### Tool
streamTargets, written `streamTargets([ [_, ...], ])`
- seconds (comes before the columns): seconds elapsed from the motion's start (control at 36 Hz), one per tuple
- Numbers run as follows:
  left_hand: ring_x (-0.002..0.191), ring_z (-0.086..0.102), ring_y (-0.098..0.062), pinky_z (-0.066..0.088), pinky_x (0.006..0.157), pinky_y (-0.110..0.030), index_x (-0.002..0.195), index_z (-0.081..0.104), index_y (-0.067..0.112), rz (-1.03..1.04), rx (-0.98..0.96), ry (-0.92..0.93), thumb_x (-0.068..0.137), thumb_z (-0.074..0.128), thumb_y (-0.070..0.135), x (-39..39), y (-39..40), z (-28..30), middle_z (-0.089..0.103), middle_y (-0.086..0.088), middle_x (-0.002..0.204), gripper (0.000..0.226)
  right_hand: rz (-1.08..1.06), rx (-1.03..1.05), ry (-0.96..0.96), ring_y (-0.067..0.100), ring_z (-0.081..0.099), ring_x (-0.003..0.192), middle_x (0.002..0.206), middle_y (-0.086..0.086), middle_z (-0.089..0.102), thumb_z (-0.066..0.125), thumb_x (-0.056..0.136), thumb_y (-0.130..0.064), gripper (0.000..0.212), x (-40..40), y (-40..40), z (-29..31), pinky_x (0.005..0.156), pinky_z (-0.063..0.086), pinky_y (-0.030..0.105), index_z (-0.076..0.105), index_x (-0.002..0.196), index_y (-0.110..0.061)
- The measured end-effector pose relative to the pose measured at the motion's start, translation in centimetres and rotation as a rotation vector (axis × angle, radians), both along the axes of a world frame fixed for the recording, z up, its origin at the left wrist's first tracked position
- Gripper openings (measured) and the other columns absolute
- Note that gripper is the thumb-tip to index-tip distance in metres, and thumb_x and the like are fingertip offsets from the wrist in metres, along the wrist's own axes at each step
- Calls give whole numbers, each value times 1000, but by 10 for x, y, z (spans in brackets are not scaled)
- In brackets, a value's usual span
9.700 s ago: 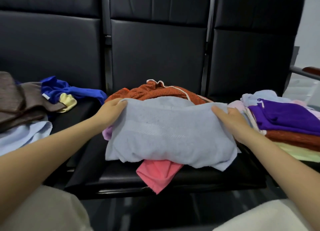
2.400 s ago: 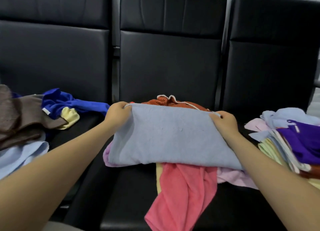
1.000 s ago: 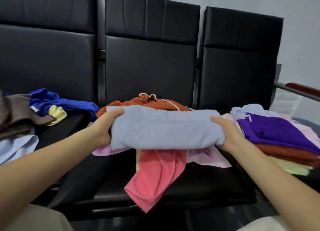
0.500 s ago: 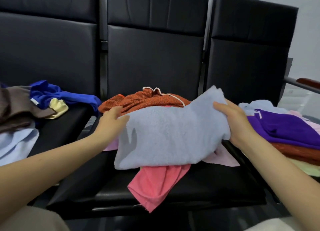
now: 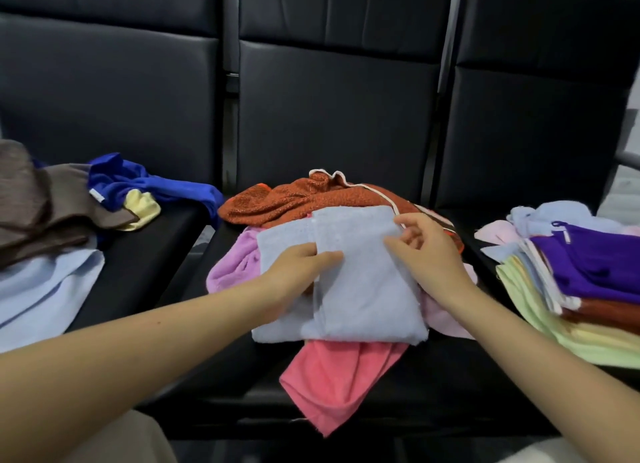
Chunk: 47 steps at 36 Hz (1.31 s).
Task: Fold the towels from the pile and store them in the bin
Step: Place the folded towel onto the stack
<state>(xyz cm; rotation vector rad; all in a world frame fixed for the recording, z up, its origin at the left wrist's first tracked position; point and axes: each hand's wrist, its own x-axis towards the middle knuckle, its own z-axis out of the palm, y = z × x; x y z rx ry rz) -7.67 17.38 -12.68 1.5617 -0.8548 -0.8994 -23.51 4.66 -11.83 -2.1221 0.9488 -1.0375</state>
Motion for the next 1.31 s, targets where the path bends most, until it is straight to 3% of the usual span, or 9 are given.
streamTargets([
  [0.19,98,63,-17,52,84,-30,89,65,22,53,-49,36,96,57,26,-5,-10,8,67,1,105,11,-14,163,-63,16,63,89,91,-4,65,71,86,-25,24,1,-5,1,81,50,34,61,107,-24],
  [0.33,110,61,-19,48,100,-38,114,61,23,93,-156,19,100,47,24,1,-8,25,66,1,116,19,36,117,-143,11,57,77,82,-1,63,69,88,-23,22,8,4,11,67,42,23,63,109,-22],
  [0.53,68,64,1,48,50,-10,93,64,25,178,-181,-56,101,46,20,34,15,31,67,12,85,20,93,41,-16,8,56,72,82,-4,61,65,90,-17,23,17,17,13,65,43,20,62,113,-19],
  [0.69,107,60,-27,50,94,-39,114,64,14,222,129,-375,98,48,23,48,30,0,60,-3,126,25,78,99,162,7,53,66,75,-6,57,73,85,-33,27,20,21,-2,60,40,23,56,102,-21],
  [0.83,95,58,-31,45,82,-35,84,56,12,208,336,-650,96,50,28,50,38,-13,58,-4,91,21,16,58,191,4,52,66,72,-8,57,73,84,-39,36,25,24,-2,59,39,22,53,108,-20],
  [1.06,98,64,-22,55,88,-40,112,62,21,210,210,-257,76,70,45,46,37,-10,65,0,106,44,-29,26,433,18,64,74,80,-2,65,63,79,-63,56,35,23,6,60,50,33,61,98,-10],
  [1.14,99,65,-19,57,83,-40,115,54,35,190,99,-43,62,77,42,47,37,-8,64,1,115,57,43,170,463,18,63,79,89,-1,67,64,84,-57,43,37,28,12,61,47,29,62,101,-17],
  [1.25,82,64,-16,54,68,-30,93,58,29,202,49,43,79,78,30,44,33,1,67,0,92,24,185,436,347,16,66,92,100,-1,71,72,82,-47,39,30,35,14,80,53,30,68,106,-16],
  [1.31,90,64,-17,54,83,-36,91,61,29,250,64,-48,79,74,38,41,30,4,68,1,98,20,223,485,315,16,67,96,103,-3,72,75,81,-42,38,27,37,12,88,54,34,67,110,-18],
])
